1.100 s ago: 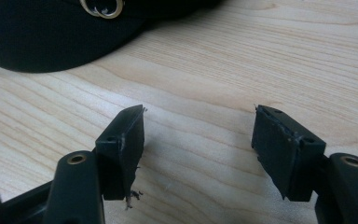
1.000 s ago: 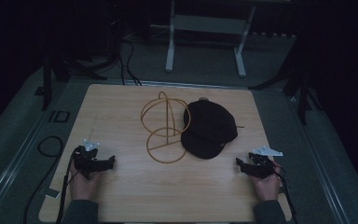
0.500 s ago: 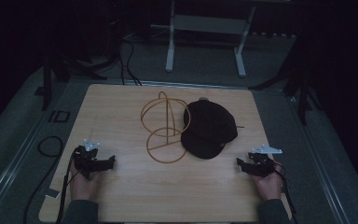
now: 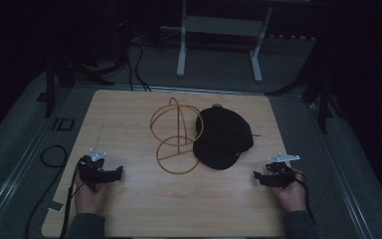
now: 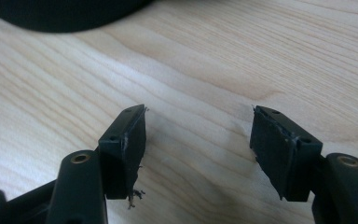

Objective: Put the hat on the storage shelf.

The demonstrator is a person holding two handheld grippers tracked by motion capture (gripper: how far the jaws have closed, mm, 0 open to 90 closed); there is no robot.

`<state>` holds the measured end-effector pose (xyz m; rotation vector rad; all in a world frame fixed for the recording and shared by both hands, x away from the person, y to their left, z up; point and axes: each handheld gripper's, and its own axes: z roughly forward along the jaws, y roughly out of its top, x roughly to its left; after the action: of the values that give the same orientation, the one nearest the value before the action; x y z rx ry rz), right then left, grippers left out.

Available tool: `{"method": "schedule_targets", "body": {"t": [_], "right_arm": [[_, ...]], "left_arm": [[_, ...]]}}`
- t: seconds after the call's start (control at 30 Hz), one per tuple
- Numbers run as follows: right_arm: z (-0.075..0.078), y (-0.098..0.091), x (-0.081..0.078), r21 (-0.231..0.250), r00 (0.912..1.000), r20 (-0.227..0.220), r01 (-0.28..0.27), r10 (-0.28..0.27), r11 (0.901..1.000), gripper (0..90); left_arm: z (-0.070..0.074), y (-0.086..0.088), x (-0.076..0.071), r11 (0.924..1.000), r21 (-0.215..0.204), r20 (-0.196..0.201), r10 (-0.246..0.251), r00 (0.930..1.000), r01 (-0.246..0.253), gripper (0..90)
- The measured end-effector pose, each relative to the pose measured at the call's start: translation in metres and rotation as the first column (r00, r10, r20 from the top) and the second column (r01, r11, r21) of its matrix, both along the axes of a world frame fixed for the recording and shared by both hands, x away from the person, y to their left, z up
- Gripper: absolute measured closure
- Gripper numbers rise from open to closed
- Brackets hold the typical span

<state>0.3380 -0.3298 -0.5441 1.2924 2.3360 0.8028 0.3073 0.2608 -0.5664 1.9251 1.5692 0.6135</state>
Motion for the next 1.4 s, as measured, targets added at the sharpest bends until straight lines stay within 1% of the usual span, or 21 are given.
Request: {"method": "schedule_targets", "body": {"t": [0.1,0.23,0.27,0.3,0.33,0.37,0.43,0.5,0.53,0.6,0.63,0.7,0.83,0.93,0.97,1.07,1.1,1.2,1.27,1.3,1.4], "right_arm": [[0.005,0.001,0.0,-0.042,0.9995,-0.011,-0.03,0.029,0.9987,34.7],[0.01,0.001,0.001,-0.036,0.999,-0.023,-0.039,0.038,0.9986,33.7],[0.014,0.0,0.002,-0.036,0.9984,-0.029,-0.05,0.049,0.9981,33.6],[0.014,0.0,0.002,-0.036,0.9984,-0.029,-0.05,0.049,0.9981,33.6],[0.018,0.0,0.003,-0.037,0.998,-0.032,-0.056,0.055,0.9977,33.4],[0.018,0.0,0.003,-0.037,0.998,-0.032,-0.056,0.055,0.9977,33.4],[0.025,0.0,0.003,-0.051,0.9975,-0.027,-0.066,0.065,0.9965,33.4],[0.028,0.001,0.003,-0.052,0.9973,-0.025,-0.07,0.069,0.9962,33.4],[0.033,0.003,0.002,-0.055,0.9964,-0.021,-0.083,0.082,0.995,33.4],[0.034,0.004,0.002,-0.058,0.9959,-0.021,-0.089,0.088,0.9943,33.4],[0.039,0.008,0.002,-0.079,0.9941,-0.025,-0.107,0.106,0.9911,33.1],[0.04,0.009,0.003,-0.085,0.9934,-0.025,-0.114,0.112,0.9898,33.1],[0.049,0.018,0.007,-0.117,0.9889,-0.028,-0.148,0.146,0.982,32.4],[0.058,0.026,0.012,-0.139,0.9838,-0.026,-0.179,0.177,0.9739,31.4],[0.058,0.026,0.012,-0.139,0.9838,-0.026,-0.179,0.177,0.9739,31.4],[0.066,0.034,0.017,-0.163,0.9788,-0.031,-0.205,0.203,0.9651,30.2],[0.066,0.034,0.017,-0.163,0.9788,-0.031,-0.205,0.203,0.9651,30.2],[0.074,0.041,0.022,-0.173,0.9736,-0.038,-0.228,0.225,0.9581,29.4],[0.075,0.042,0.023,-0.173,0.973,-0.042,-0.231,0.227,0.9576,29.1],[0.077,0.045,0.025,-0.171,0.9698,-0.051,-0.244,0.238,0.9547,28.9],[0.077,0.047,0.027,-0.176,0.9675,-0.055,-0.253,0.247,0.9515,28.4]], "left_arm": [[0.0,0.0,0.0,1.0,-0.003,0.001,0.002,1.0,-0.002,1.9],[0.0,-0.001,0.0,1.0,-0.003,0.003,0.003,1.0,-0.003,1.8],[0.0,-0.001,0.0,1.0,-0.004,0.003,0.003,1.0,-0.003,1.9],[0.0,-0.001,0.0,1.0,-0.004,0.003,0.003,1.0,-0.003,1.8],[0.0,-0.001,0.0,1.0,-0.003,0.003,0.003,1.0,-0.003,1.9],[0.0,-0.001,0.0,1.0,-0.003,0.002,0.003,1.0,-0.003,1.9],[0.0,-0.001,0.0,1.0,-0.002,0.002,0.003,1.0,-0.003,1.8],[0.0,-0.001,0.0,1.0,-0.002,0.002,0.003,1.0,-0.003,1.9],[0.0,-0.001,0.0,1.0,-0.002,0.002,0.003,1.0,-0.003,1.8],[0.0,-0.001,0.0,1.0,-0.002,0.002,0.003,1.0,-0.003,1.8],[0.0,-0.001,0.0,1.0,-0.002,0.003,0.003,1.0,-0.003,1.9],[0.0,-0.001,0.0,1.0,-0.002,0.004,0.004,1.0,-0.004,1.9],[0.0,-0.002,0.0,1.0,-0.003,0.004,0.004,1.0,-0.004,1.9],[0.0,-0.002,0.0,1.0,-0.003,0.005,0.005,1.0,-0.005,1.9],[0.0,-0.002,0.0,1.0,-0.003,0.005,0.005,1.0,-0.005,1.9],[0.0,-0.002,0.001,1.0,-0.003,0.005,0.004,1.0,-0.004,1.9],[0.0,-0.002,0.001,1.0,-0.002,0.005,0.004,1.0,-0.004,1.9],[0.0,-0.002,0.001,1.0,-0.001,0.004,0.003,1.0,-0.003,1.9],[0.0,-0.002,0.001,1.0,-0.001,0.004,0.003,1.0,-0.003,1.9],[0.0,-0.002,0.001,1.0,-0.001,0.004,0.003,1.0,-0.003,1.9],[0.0,-0.002,0.001,1.0,-0.001,0.004,0.003,1.0,-0.003,1.9]]}}
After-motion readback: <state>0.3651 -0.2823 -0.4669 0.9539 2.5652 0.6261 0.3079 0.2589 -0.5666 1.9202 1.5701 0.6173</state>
